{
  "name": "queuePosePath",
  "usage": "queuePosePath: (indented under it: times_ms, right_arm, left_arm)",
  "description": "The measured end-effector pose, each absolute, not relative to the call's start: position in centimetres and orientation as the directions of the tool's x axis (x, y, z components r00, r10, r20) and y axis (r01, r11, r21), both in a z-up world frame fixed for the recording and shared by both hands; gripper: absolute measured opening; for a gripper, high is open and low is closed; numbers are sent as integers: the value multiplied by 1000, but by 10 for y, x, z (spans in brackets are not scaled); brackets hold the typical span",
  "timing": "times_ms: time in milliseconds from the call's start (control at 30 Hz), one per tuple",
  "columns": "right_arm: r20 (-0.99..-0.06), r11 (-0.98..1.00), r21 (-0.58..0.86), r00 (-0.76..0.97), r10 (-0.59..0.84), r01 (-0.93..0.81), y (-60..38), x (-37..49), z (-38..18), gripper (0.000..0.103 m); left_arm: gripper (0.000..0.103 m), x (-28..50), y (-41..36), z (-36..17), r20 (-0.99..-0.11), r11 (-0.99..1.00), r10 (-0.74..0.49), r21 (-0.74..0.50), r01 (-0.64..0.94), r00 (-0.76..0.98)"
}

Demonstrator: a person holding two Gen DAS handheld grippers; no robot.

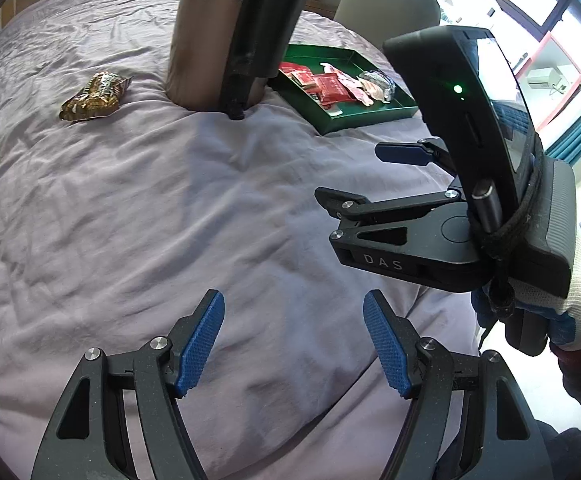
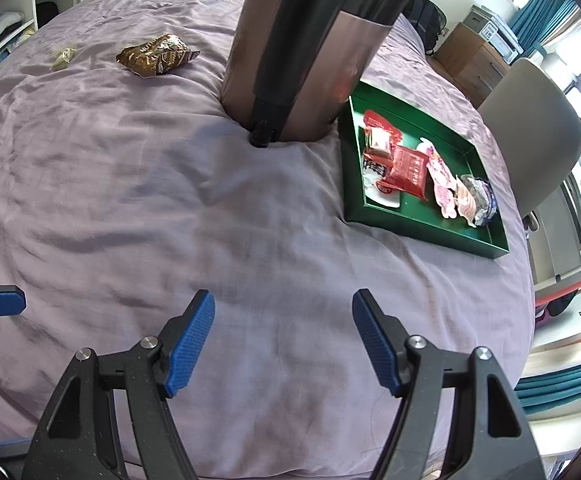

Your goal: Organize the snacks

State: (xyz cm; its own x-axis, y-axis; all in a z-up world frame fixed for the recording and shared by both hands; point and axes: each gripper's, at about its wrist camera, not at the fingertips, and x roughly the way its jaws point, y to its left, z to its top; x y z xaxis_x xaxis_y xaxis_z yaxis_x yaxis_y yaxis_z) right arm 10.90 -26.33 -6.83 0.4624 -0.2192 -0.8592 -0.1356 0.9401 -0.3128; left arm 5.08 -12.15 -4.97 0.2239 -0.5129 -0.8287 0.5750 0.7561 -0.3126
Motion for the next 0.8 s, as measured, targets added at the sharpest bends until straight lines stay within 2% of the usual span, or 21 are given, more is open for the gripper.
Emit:
queuePosePath:
  times_ms: [667,800]
  right_arm:
    - [-854,925,-305,494,-160,-228,-218,124,-61,103]
    - [-860,928,-253,502,-87,-273,-206,135,-57,103]
  left_arm:
    - [67,69,-75,-46,-831,841,-445,-262,473,333]
    - [66,82,-52,-46,-833,886,-393,-230,402,389]
